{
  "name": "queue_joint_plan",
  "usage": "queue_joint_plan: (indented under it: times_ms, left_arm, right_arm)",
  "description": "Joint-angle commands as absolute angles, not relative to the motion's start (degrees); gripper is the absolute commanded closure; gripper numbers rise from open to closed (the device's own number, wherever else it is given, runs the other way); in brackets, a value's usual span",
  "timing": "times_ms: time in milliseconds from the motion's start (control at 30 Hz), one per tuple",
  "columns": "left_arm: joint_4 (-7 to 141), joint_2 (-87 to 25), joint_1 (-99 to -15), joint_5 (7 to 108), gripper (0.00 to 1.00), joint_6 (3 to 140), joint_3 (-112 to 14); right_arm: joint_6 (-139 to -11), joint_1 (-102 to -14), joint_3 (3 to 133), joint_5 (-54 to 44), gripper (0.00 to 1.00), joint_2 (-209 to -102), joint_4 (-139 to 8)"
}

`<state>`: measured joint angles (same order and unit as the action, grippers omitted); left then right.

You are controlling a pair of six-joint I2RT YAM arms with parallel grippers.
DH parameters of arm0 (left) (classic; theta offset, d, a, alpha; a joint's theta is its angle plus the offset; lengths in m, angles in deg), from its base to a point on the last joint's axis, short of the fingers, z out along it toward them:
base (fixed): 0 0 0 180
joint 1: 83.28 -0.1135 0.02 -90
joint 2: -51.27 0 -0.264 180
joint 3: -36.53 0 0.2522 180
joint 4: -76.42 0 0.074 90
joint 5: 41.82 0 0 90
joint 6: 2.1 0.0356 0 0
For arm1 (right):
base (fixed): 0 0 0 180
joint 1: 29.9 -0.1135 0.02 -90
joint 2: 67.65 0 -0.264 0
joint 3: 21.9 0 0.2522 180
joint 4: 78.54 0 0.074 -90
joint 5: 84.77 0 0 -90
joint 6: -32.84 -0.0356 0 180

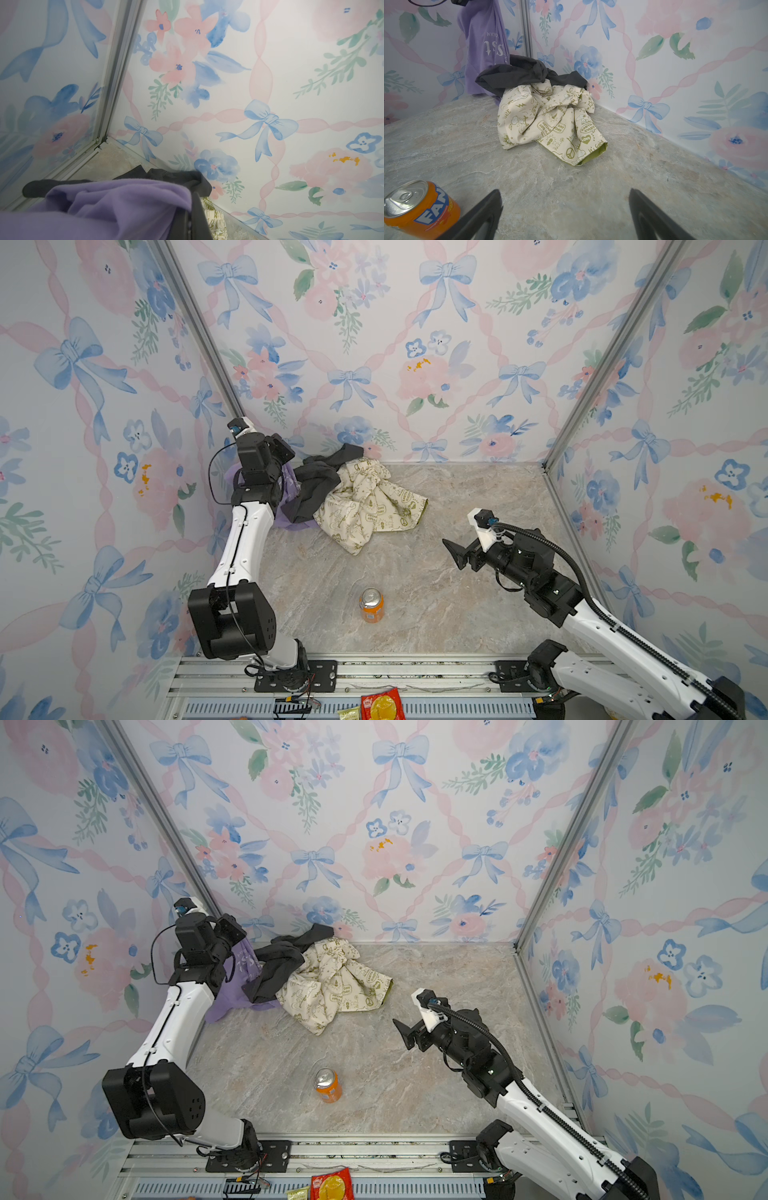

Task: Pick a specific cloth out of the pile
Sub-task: 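Pull the lavender shirt over the pile with left gripper while right gripper approaches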

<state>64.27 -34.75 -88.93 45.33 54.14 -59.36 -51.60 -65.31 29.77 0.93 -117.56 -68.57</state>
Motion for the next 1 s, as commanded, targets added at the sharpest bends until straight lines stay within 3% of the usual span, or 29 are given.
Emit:
queue_joint_plan:
  times_ms: [0, 367, 667, 767, 900, 967]
  left_arm:
    - [67.3, -31.6, -85.1, 41.7, 1.00, 61.0, -64.9]
    - [66.2, -35.7, -70.2, 39.2, 1.00, 70.5, -67.0]
    - [66.3, -44.1, -57.5, 43.8, 1.00, 71.8, -61.9]
    - [66.2, -47.0, -53.6, 45.6, 0.87, 74.7, -60.2]
    - [66.2, -46.6, -49.1, 45.3, 0.34, 80.2, -57.7]
    - [66.2, -44.9, -48.1, 44.5, 0.16, 81.5, -56.1]
  right_arm:
    - [-52.1, -65.8, 29.6, 1.7, 0.03, -116.7, -68.0]
    - [-52.0, -65.8, 29.7, 4.2, 0.03, -117.1, -67.2]
    - [-52.1, -65.5, 29.7, 8.2, 0.03, -117.3, -66.4]
    - [-52.4, -65.1, 29.7, 10.0, 0.03, -117.2, -66.1]
    - [-53.5, -64.0, 29.2, 12.6, 0.03, -117.3, -66.4]
    - [-54.4, -63.0, 28.9, 13.3, 0.03, -117.2, -66.6]
